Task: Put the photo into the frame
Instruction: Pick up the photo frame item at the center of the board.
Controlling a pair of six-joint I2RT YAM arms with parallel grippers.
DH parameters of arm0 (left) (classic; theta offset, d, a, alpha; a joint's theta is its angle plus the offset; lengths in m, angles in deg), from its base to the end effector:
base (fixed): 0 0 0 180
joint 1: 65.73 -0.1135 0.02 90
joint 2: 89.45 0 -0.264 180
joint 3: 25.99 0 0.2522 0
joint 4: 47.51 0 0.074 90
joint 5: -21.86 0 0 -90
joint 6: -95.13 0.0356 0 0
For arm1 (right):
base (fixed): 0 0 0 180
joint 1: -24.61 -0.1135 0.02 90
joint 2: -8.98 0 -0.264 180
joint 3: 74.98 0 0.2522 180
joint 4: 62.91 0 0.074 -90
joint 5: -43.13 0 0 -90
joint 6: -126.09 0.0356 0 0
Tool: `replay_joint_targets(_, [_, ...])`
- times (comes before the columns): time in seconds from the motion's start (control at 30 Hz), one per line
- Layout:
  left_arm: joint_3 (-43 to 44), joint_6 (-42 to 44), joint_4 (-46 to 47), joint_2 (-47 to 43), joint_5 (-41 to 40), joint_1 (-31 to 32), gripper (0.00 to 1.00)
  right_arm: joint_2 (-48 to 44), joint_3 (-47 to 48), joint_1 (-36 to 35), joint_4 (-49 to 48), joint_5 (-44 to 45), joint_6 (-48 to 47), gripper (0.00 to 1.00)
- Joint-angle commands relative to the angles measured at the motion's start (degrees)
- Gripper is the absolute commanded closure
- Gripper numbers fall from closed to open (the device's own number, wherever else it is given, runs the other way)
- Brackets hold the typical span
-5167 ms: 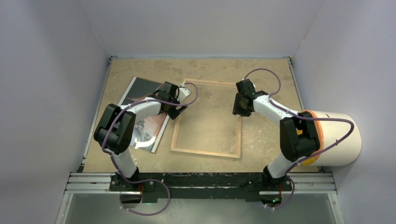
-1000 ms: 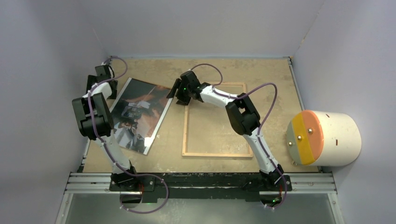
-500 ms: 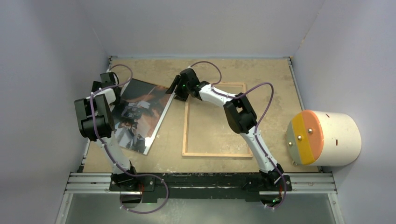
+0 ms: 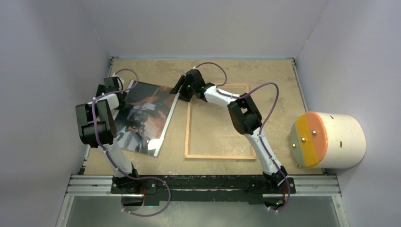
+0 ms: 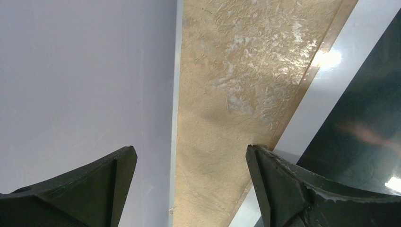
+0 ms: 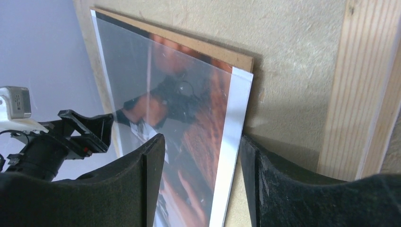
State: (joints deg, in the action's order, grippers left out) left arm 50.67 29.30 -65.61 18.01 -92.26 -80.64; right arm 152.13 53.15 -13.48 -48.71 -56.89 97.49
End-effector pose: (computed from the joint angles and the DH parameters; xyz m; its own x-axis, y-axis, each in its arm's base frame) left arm 0.3691 0.1133 0.1560 -0.8668 0.1559 -0.4737 -0.1529 0.8210 0.5501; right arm 0.4448 0.3565 0.1532 -0.8222 0.4541 -0.3432 -0.0107 0.5906 0.8069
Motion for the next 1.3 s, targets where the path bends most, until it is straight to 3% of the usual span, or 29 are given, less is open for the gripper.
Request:
replay_joint_targets(0.0, [-3.56, -0.53, -8.48, 1.90, 6.78, 1.20, 0.06, -5.70, -2.05, -1.07, -2.79, -2.77, 1.32, 0.39])
replay_joint_targets(0.4, [-5.06, -0.06, -6.53, 0.92, 4.72, 1.30, 0.06, -7.80, -0.06, -2.59, 1.31, -1.50, -2.71, 0.39])
replay_joint_targets(0.77, [-5.50, 0.53, -5.52, 0.91, 3.73, 1.46, 0.07, -7.63, 5.80, -4.05, 17.55, 8.44, -9.51, 0.37])
replay_joint_targets(0.93, [-5.33, 0.29, -5.50, 0.91, 3.51, 1.50, 0.07, -8.44, 5.27, -4.78, 17.61, 9.81, -10.78, 0.36])
replay_joint_targets(1.1, [-4.91, 0.38, -5.83, 0.65, 3.63, 1.56, 0.07, -8.86, 2.75, -4.72, 12.44, 3.47, -8.91, 0.35])
replay_joint_targets(1.27, [-4.67, 0.75, -6.10, 0.22, 3.53, 1.47, 0.07, -7.32, 4.66, -4.73, 18.00, 7.98, -9.26, 0.35])
